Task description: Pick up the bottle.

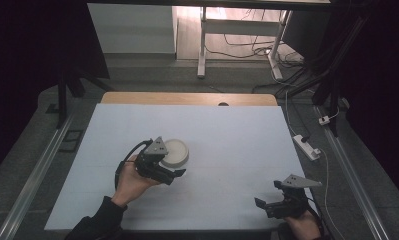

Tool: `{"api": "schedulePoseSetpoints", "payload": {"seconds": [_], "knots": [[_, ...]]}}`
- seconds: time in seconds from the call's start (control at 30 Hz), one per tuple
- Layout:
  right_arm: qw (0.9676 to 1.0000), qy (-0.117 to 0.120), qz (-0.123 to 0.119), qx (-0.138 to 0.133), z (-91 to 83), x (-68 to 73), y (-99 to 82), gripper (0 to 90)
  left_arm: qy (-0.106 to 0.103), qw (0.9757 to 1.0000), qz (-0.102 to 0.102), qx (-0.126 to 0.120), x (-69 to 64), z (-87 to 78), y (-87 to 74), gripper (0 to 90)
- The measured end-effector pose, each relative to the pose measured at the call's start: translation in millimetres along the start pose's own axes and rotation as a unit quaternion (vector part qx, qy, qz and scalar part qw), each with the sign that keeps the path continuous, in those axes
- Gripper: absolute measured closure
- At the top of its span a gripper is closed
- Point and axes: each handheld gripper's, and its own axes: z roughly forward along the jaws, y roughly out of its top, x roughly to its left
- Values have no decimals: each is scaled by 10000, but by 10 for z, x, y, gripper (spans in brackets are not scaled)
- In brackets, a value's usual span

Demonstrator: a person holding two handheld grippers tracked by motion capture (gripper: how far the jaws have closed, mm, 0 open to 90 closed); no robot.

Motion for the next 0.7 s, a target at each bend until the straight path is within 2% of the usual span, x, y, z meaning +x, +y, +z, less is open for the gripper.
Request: {"api": "schedulePoseSetpoints", "payload": {"seconds": [0.4, 0.7], "knots": [[10000, 3, -5, 0, 1, 1, 0, 0, -111, 9999, 115, 7, -17, 145, 200, 72], [10000, 2, -3, 1, 1, 1, 0, 0, -239, 9995, 186, 20, -67, 253, 276, 73]]}}
